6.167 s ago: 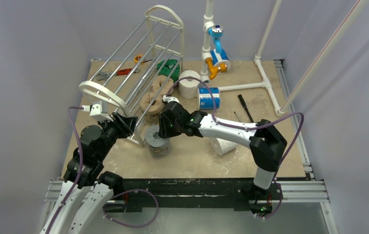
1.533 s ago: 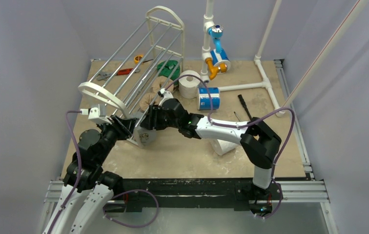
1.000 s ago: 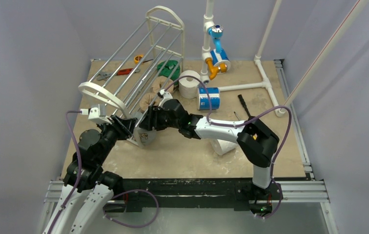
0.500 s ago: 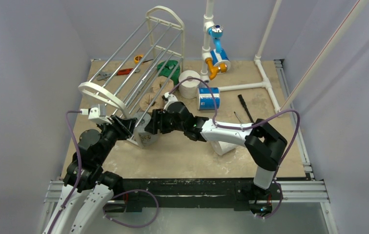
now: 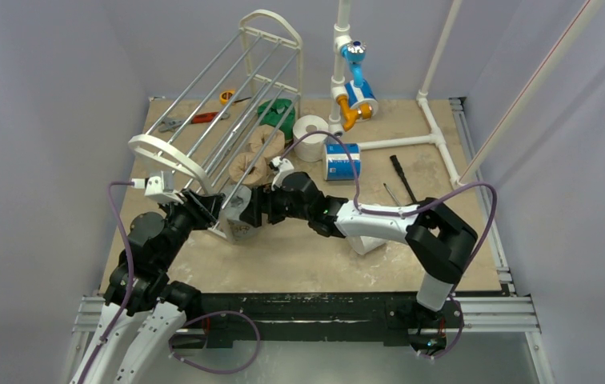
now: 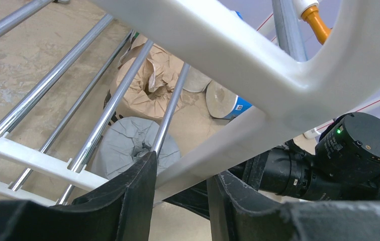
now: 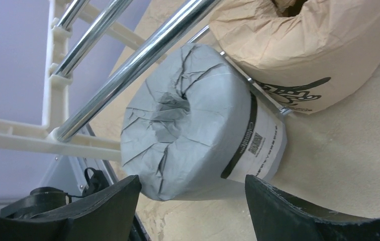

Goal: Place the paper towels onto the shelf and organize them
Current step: Place the paper towel on the shelf.

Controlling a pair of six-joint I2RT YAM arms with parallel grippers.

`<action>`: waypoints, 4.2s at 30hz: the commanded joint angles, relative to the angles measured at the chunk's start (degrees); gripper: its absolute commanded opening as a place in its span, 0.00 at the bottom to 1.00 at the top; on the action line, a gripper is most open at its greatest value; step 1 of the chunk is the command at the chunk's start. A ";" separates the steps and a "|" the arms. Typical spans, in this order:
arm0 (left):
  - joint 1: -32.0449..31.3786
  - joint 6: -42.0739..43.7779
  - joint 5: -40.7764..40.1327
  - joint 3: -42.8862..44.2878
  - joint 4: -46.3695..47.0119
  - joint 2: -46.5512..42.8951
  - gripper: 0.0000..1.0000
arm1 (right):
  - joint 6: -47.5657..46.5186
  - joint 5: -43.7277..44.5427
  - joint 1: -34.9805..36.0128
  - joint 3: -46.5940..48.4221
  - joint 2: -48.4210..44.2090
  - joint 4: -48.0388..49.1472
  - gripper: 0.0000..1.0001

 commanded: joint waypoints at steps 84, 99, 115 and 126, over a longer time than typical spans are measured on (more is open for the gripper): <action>-0.39 -4.23 -8.13 7.91 -31.23 -6.75 0.55 | -22.35 -2.00 2.01 -2.73 1.88 10.87 0.71; -0.39 -25.48 -10.74 -13.35 -18.07 -15.06 0.53 | -17.92 -4.18 0.86 -4.92 1.27 12.08 0.70; -0.39 -36.08 -17.90 -20.75 -13.33 -20.46 0.64 | -26.20 -6.74 0.60 -1.50 4.14 15.75 0.63; -0.29 -42.12 -20.53 -24.36 -9.77 -23.36 0.69 | -27.40 -7.59 0.35 -2.64 4.63 16.97 0.63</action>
